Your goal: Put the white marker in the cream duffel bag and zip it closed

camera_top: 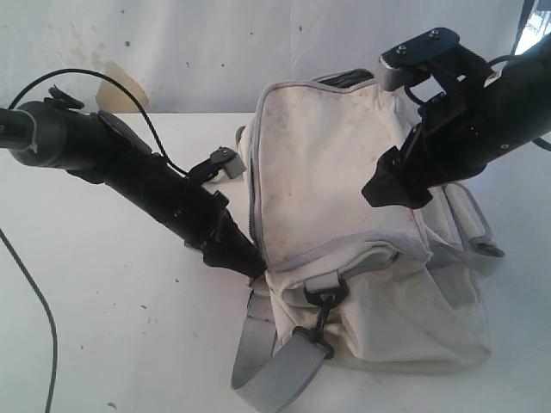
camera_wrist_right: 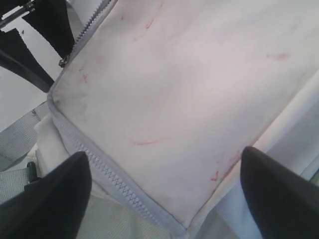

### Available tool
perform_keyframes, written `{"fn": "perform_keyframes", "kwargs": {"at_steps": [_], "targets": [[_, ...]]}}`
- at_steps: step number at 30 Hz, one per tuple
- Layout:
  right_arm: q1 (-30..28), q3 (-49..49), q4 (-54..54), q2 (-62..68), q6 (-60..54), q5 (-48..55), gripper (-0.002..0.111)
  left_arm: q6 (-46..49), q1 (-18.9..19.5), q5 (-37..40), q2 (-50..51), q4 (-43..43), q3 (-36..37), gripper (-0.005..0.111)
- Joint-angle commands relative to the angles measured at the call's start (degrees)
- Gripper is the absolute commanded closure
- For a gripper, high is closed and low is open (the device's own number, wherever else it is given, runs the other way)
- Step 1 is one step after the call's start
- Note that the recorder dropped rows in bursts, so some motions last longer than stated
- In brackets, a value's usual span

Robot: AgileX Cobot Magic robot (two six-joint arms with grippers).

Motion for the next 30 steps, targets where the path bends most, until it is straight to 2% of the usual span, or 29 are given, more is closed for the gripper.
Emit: {"fn": "perform_keyframes", "kwargs": {"at_steps": [1, 6, 10, 11, 12, 14, 20, 25, 30], "targets": [[0.0, 0.2, 0.3, 0.0, -0.4, 0.0, 0.032, 0.2, -0.1, 0.2, 1.0, -1.2, 0.3, 0.059], [0.0, 0.2, 0.3, 0.0, -0.4, 0.0, 0.032, 0.2, -0.1, 1.1, 3.5, -6.5, 0.3, 0.062], [0.0, 0.2, 0.3, 0.0, -0.4, 0.0, 0.032, 0.2, -0.1, 0.8, 3.5, -6.5, 0.3, 0.063], [0.0, 0.2, 0.3, 0.0, -0.4, 0.0, 0.032, 0.2, -0.1, 0.5, 3.5, -6.5, 0.3, 0.068], [0.0, 0.2, 0.3, 0.0, -0.4, 0.0, 0.032, 0.2, -0.1, 0.5, 3.5, -6.5, 0.3, 0.078], [0.0, 0.2, 0.3, 0.0, -0.4, 0.0, 0.032, -0.1, 0.0, 0.7, 3.5, -6.1, 0.3, 0.106], [0.0, 0.2, 0.3, 0.0, -0.4, 0.1, 0.032, -3.3, 2.7, 2.2, -1.4, -0.4, 0.1, 0.107], [0.2, 0.2, 0.5, 0.0, -0.4, 0.1, 0.032, -2.8, 4.2, 9.5, -4.4, -0.1, 0.1, 0.107], [3.4, 0.2, 0.8, 0.0, -0.7, 0.0, 0.032, -1.5, 4.7, 9.5, -6.5, 0.3, 0.1, 0.107]]}}
